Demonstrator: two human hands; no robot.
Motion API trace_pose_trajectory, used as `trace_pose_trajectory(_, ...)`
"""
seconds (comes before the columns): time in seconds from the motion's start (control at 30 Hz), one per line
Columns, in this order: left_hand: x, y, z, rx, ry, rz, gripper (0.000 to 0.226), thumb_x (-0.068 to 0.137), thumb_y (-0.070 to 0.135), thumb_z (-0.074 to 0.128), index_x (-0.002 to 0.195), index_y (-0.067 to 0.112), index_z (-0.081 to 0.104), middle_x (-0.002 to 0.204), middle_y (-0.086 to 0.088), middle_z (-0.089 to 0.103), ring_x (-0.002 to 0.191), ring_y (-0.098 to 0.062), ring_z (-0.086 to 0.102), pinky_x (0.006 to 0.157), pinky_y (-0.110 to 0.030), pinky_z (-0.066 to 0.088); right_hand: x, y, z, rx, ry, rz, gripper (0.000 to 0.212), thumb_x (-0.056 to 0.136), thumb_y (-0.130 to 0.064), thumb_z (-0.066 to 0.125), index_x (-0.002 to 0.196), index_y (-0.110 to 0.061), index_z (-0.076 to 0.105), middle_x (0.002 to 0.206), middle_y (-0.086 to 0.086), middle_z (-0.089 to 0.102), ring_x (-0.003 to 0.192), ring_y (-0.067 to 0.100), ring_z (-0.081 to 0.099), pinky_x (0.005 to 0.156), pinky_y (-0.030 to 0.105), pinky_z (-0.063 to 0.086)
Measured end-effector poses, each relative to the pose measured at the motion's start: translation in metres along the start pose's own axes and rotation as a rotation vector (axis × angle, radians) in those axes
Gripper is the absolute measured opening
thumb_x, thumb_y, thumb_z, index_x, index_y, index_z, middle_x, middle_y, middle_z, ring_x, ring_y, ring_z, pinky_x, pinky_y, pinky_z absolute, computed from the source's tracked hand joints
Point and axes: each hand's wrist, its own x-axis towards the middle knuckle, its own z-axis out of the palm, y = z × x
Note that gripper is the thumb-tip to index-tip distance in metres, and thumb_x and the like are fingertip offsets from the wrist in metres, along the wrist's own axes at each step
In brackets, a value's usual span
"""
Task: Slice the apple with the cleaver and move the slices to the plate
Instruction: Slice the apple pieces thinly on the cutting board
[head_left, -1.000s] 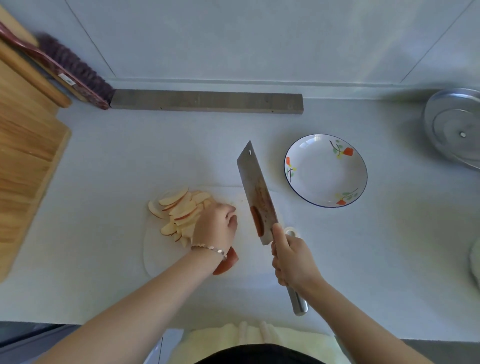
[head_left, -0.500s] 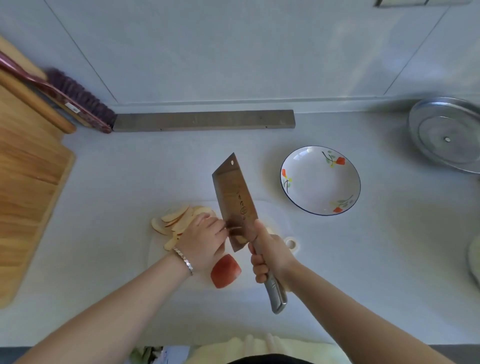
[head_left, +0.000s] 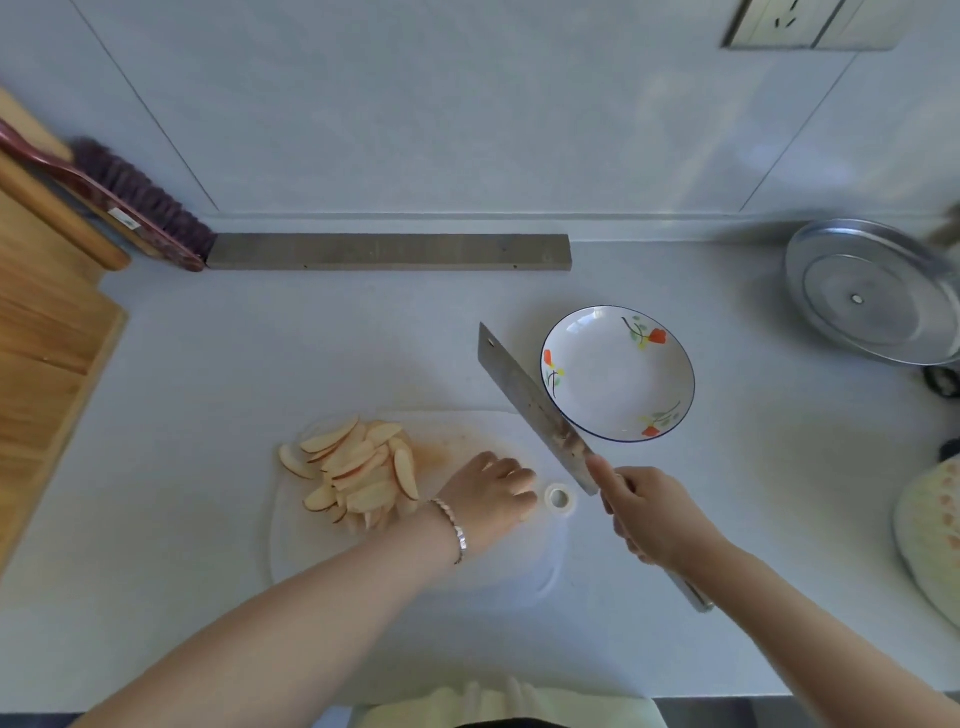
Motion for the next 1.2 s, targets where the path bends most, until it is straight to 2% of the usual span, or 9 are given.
trace_pose_trajectory(0.17,0.02,-0.006,-0.002,0.099,-0.056,0.06,0.033,0.056,0.048,0.075,0.085,0.033,0.067,0.085,0.007,0.063,0.076,-0.018,0.062,0.078,-0.03,0.039,0.001,0.009,0.003,0.1,0.019,0.054,0.05,0.092,-0.054,0.041,0.068,-0.011,0.04,0.048,0.0,0.04,0.037,0.015,0.036,0.043,0.022,0.033)
trace_pose_trajectory(0.23,0.017,-0.011,-0.003,0.083,-0.092,0.054,0.032,0.079,0.036,0.058,0.108,0.023,0.058,0.108,-0.003,0.056,0.1,-0.027,0.052,0.09,-0.034,0.036,0.002,0.011,0.007,0.088,0.022,0.035,0.05,0.092,-0.054,0.04,0.068,-0.011,0.04,0.052,0.003,0.041,0.044,0.018,0.036,0.048,0.025,0.034)
trace_pose_trajectory(0.43,-0.026,-0.041,-0.011,0.046,-0.289,-0.254,0.04,0.084,0.031,0.047,0.122,0.017,0.048,0.131,-0.008,0.038,0.123,-0.031,0.03,0.109,-0.045,0.019,0.0,0.015,0.02,0.064,-0.024,-0.006,0.05,0.089,-0.057,0.041,0.066,-0.012,0.037,0.062,0.007,0.037,0.055,0.02,0.031,0.057,0.03,0.03)
trace_pose_trajectory(0.57,-0.053,-0.034,-0.02,-0.239,-0.009,-0.417,0.028,0.081,0.032,0.054,0.101,0.013,0.057,0.117,-0.005,0.052,0.111,-0.028,0.046,0.094,-0.034,0.031,-0.004,0.019,0.031,0.047,-0.045,-0.001,0.052,0.089,-0.058,0.04,0.067,-0.012,0.036,0.061,0.008,0.036,0.055,0.019,0.032,0.057,0.03,0.031)
trace_pose_trajectory(0.7,-0.067,-0.007,-0.015,-0.353,-0.278,-0.534,0.051,0.079,0.05,0.056,0.117,0.017,0.047,0.119,-0.001,0.048,0.105,-0.025,0.052,0.069,-0.029,0.037,-0.008,0.02,0.039,0.051,-0.073,0.03,0.051,0.09,-0.056,0.04,0.067,-0.01,0.038,0.055,0.005,0.039,0.049,0.019,0.034,0.052,0.028,0.033)
trace_pose_trajectory(0.83,-0.066,0.006,0.001,-0.366,-0.292,-0.592,0.052,0.085,0.037,0.055,0.132,0.022,0.036,0.132,-0.006,0.038,0.113,-0.029,0.049,0.076,-0.032,0.044,-0.012,0.02,0.044,0.075,-0.095,0.052,0.05,0.093,-0.052,0.04,0.067,-0.01,0.038,0.047,-0.002,0.039,0.036,0.012,0.034,0.042,0.022,0.033)
trace_pose_trajectory(1.0,-0.064,0.015,0.007,-0.608,-0.149,-0.786,0.034,0.081,0.031,0.057,0.11,0.017,0.045,0.115,-0.008,0.046,0.095,-0.026,0.056,0.068,-0.03,0.047,-0.018,0.022,0.043,0.163,-0.108,0.097,0.049,0.092,-0.053,0.041,0.072,-0.009,0.036,0.05,0.0,0.034,0.036,0.012,0.027,0.038,0.021,0.028)
trace_pose_trajectory(1.1,-0.051,0.019,0.004,-0.939,0.029,-0.948,0.029,0.079,0.029,0.065,0.096,0.017,0.046,0.098,-0.001,0.055,0.085,-0.02,0.054,0.068,-0.027,0.044,-0.019,0.022,0.041,0.213,-0.101,0.131,0.048,0.092,-0.053,0.041,0.072,-0.009,0.037,0.051,0.001,0.033,0.037,0.012,0.025,0.038,0.02,0.026)
trace_pose_trajectory(1.2,-0.029,0.022,-0.001,-1.192,0.166,-1.071,0.035,0.079,0.028,0.069,0.104,0.015,0.05,0.098,-0.001,0.057,0.086,-0.018,0.05,0.073,-0.024,0.038,-0.02,0.022,0.04,0.261,-0.076,0.16,0.05,0.092,-0.054,0.041,0.07,-0.009,0.036,0.049,0.0,0.032,0.037,0.013,0.025,0.039,0.021,0.025)
